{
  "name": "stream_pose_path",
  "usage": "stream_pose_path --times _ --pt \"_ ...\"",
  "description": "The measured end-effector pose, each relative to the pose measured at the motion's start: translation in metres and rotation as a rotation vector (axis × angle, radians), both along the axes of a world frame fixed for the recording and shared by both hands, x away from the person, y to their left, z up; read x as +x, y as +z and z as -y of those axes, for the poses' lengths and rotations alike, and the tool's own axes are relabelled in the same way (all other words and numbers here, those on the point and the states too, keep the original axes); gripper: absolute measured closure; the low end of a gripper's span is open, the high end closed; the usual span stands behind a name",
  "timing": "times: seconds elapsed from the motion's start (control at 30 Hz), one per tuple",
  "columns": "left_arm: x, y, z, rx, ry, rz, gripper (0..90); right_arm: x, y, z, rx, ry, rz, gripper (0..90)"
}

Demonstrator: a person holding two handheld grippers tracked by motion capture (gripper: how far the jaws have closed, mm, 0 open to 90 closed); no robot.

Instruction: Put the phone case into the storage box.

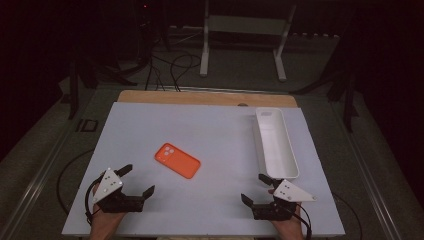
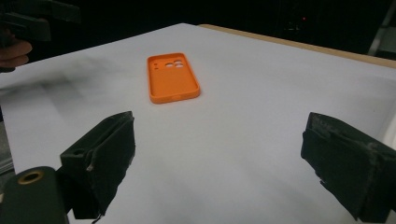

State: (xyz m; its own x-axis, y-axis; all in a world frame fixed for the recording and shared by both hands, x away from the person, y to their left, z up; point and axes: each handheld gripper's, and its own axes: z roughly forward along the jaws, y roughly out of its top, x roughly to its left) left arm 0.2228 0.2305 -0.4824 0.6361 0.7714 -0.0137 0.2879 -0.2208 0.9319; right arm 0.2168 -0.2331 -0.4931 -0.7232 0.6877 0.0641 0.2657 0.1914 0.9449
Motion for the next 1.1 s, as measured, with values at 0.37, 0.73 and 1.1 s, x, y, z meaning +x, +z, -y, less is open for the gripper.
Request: stream_pose_path --times 0.37,0.73,1.1 --pt "0.000 0.000 0.000 0.001 -0.001 -0.001 0.0 0.001 0.000 -0.001 0.003 -0.005 0.000 9.8" --pt "0.003 0.003 0.000 -0.014 0.006 -0.010 0.1 0.001 -0.001 -0.002 0.007 -0.006 0.000 9.9" --pt "0.011 0.013 0.010 0.002 0.000 -0.017 0.9 0.003 -0.002 -0.002 0.014 -0.026 -0.004 9.9"
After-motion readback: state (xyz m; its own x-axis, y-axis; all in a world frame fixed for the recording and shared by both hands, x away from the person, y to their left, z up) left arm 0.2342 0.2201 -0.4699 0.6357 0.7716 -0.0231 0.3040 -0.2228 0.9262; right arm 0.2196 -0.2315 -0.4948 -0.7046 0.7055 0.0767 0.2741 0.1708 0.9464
